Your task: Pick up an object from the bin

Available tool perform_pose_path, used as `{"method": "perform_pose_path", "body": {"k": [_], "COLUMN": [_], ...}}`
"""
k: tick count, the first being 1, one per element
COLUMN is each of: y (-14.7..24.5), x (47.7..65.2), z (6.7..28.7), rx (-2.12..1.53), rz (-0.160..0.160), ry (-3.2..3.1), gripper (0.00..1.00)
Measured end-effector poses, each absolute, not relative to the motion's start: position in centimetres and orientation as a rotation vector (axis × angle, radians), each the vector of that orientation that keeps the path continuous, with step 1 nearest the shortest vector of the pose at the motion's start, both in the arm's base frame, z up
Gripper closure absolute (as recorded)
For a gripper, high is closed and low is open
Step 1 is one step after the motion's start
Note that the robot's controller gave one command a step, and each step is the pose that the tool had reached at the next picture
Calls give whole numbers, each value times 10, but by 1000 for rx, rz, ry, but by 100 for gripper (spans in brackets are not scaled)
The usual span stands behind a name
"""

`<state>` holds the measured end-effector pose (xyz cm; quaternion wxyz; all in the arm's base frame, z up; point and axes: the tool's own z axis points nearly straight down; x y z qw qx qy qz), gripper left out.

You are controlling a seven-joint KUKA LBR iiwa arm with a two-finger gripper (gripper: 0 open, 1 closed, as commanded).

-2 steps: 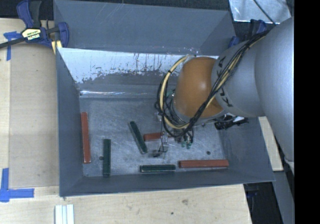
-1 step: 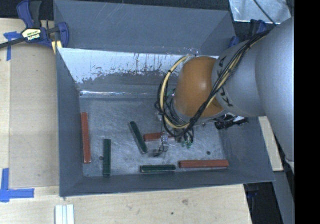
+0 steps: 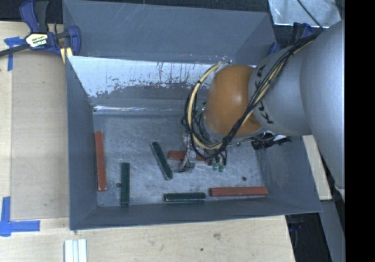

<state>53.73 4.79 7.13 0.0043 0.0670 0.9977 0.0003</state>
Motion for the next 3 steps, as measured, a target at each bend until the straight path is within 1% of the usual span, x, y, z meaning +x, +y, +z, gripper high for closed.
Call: {"method": "perform_pose_path", "body": {"k": [1, 3], "y": [47, 47], "x": [539, 542], "z": [100, 137], "rx": [207, 201], "rz": [1, 1], "ry": [3128, 3129], "gripper": [100, 100]}}
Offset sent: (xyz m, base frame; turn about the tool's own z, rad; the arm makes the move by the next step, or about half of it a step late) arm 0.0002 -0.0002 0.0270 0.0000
